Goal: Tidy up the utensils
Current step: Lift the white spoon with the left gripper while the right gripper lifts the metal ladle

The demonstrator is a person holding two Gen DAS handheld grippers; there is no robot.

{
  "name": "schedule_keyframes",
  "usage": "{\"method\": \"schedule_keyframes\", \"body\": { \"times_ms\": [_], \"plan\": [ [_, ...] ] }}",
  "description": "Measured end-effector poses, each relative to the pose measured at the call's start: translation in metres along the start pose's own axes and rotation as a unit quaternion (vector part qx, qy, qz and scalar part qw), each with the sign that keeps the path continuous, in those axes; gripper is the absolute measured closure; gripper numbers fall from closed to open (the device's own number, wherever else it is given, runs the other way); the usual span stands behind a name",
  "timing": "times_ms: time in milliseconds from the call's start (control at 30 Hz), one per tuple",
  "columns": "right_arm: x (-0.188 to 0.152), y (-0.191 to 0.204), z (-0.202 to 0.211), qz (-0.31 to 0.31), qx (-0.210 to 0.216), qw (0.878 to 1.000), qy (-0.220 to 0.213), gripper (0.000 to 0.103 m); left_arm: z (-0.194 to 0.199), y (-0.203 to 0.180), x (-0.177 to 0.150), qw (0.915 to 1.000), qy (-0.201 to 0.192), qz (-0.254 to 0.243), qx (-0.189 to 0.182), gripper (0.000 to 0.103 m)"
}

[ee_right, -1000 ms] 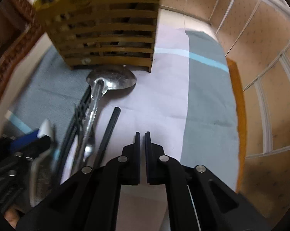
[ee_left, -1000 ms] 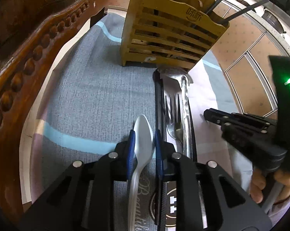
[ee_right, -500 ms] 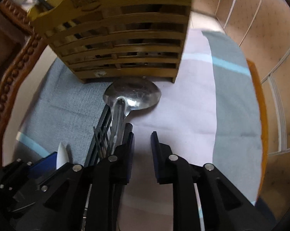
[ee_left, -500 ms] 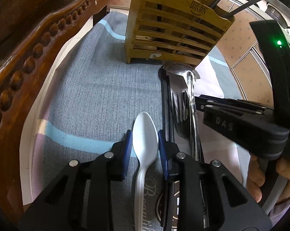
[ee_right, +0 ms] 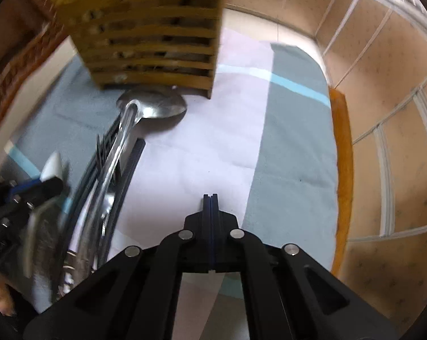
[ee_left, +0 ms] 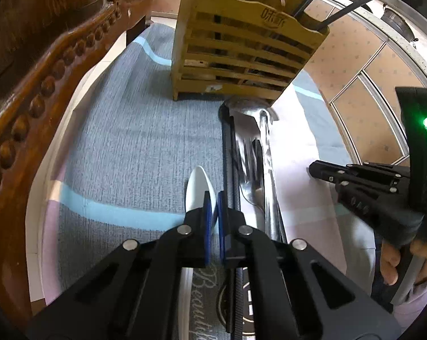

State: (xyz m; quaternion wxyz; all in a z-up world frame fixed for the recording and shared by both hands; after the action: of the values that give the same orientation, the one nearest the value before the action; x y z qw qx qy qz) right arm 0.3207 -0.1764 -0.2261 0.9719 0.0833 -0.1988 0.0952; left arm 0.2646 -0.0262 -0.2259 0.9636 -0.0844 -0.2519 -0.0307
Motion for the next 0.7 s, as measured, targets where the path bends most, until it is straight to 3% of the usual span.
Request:
{"method": "schedule_keyframes", "body": {
  "times_ms": [100, 167, 200, 233, 400, 467, 600, 633, 700],
  "plan": [
    [0.012, -0.001, -0.001, -0.044, 0.042, 0.998, -0.009, 0.1, -0.002, 0.002, 0.0, 1.0, 0.002, 0.003, 0.004, 0.099],
    [0.024, 0.006, -0.002, -0.075, 0.081, 0.994, -0.019, 0.083, -0.004, 0.004, -0.001, 1.0, 0.005, 0.003, 0.005, 0.098],
    [0.033, 0.006, -0.005, -0.086, 0.092, 0.992, -0.025, 0.067, -0.004, 0.004, -0.001, 1.0, 0.005, 0.003, 0.004, 0.098],
    [0.041, 0.009, -0.005, -0.102, 0.109, 0.988, -0.037, 0.058, -0.003, 0.004, -0.002, 1.0, 0.005, 0.004, 0.004, 0.098],
    [0.071, 0.021, -0.022, -0.162, 0.183, 0.968, -0.057, 0.058, -0.002, 0.009, -0.002, 0.9999, 0.004, 0.009, 0.004, 0.095],
    [0.074, 0.016, -0.034, -0.208, 0.214, 0.953, -0.057, 0.057, -0.002, 0.011, -0.001, 0.9999, 0.005, 0.01, 0.004, 0.093],
    [0.088, 0.0, -0.047, -0.292, 0.282, 0.91, -0.084, 0.058, -0.002, 0.01, -0.002, 0.9999, 0.007, 0.008, 0.004, 0.093],
    [0.083, -0.005, -0.047, -0.3, 0.291, 0.904, -0.091, 0.06, -0.003, 0.01, -0.002, 0.9999, 0.008, 0.007, 0.004, 0.093],
    [0.088, -0.009, -0.046, -0.31, 0.299, 0.896, -0.108, 0.081, -0.006, 0.009, 0.0, 0.9999, 0.008, 0.006, 0.005, 0.093]
  ]
}}
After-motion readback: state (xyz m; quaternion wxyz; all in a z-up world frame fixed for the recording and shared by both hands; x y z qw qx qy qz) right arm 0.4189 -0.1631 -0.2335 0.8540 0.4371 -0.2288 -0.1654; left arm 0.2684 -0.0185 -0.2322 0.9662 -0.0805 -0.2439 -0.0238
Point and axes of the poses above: each gripper's, at about its wrist camera, not at the fingertips, and z roughly against the way its jaws point, y to its left, x to its top, the point moved 9 cm from there along -z, roughly the way its jaws point, and after that the axes turned 11 degrees about x, right-handed, at the moved point
